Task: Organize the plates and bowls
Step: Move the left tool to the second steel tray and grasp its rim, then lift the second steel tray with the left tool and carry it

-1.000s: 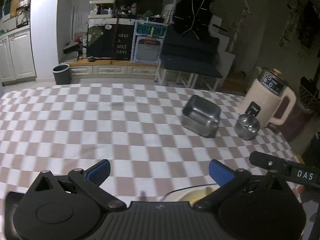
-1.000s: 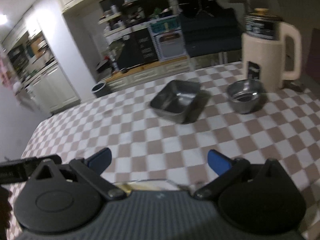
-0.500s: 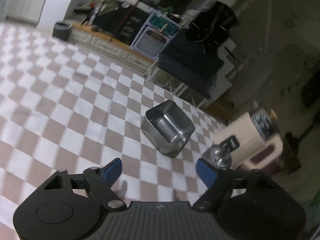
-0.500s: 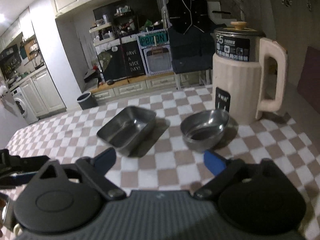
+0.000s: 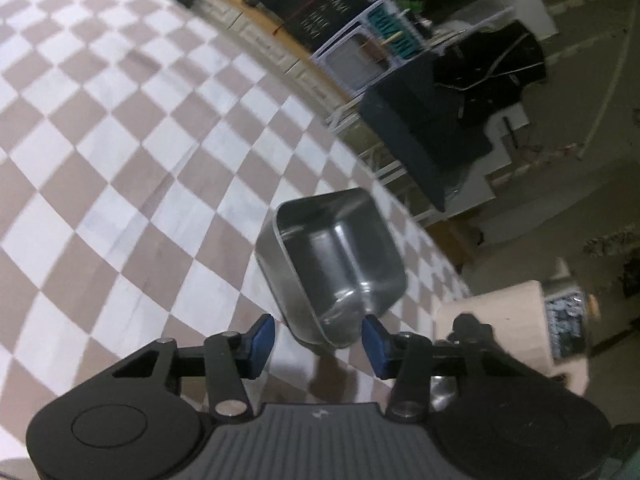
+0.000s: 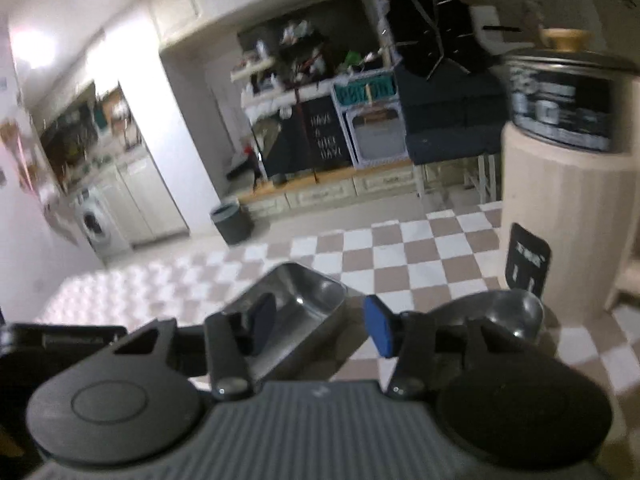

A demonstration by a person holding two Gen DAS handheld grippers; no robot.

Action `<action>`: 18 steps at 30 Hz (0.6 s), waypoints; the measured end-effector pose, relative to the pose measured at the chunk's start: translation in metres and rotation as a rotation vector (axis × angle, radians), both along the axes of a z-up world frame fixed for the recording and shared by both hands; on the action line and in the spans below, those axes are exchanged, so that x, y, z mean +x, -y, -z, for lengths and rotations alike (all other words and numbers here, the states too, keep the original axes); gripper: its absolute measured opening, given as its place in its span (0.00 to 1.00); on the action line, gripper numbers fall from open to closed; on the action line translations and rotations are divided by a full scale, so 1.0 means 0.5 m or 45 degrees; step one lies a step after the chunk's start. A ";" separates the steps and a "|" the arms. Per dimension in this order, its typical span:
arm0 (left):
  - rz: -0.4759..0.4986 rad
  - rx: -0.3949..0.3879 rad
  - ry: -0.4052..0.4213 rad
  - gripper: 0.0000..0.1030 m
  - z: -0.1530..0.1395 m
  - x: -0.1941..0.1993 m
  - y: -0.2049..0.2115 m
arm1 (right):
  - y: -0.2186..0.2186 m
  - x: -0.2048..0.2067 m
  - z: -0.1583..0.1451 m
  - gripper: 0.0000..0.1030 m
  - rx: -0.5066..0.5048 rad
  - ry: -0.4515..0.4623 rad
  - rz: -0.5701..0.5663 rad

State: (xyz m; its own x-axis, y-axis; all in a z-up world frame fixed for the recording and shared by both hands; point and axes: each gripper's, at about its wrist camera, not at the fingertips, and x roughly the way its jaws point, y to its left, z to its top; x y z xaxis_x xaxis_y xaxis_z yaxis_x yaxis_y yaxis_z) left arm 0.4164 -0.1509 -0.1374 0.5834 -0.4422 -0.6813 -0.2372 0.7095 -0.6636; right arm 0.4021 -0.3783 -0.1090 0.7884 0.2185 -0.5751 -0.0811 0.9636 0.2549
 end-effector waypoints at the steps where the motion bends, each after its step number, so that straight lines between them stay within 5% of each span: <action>1: 0.001 0.011 -0.024 0.47 0.009 0.010 0.003 | -0.004 0.010 0.002 0.55 -0.022 -0.007 -0.010; 4: 0.002 0.014 -0.084 0.47 0.043 0.037 0.010 | -0.010 0.055 0.009 0.55 -0.041 -0.017 -0.042; 13: 0.103 0.043 -0.014 0.31 0.057 0.073 0.010 | -0.105 0.147 0.025 0.49 -0.299 -0.056 -0.288; 18: 0.149 0.031 0.007 0.28 0.063 0.072 -0.018 | -0.127 0.176 0.036 0.22 -0.396 -0.127 -0.282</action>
State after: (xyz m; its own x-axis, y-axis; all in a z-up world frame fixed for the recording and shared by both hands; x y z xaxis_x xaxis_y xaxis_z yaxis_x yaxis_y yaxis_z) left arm 0.4524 -0.1421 -0.1691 0.5327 -0.4911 -0.6893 -0.1479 0.7479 -0.6471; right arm 0.4902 -0.3149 -0.1267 0.6783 0.1806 -0.7122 -0.2854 0.9580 -0.0289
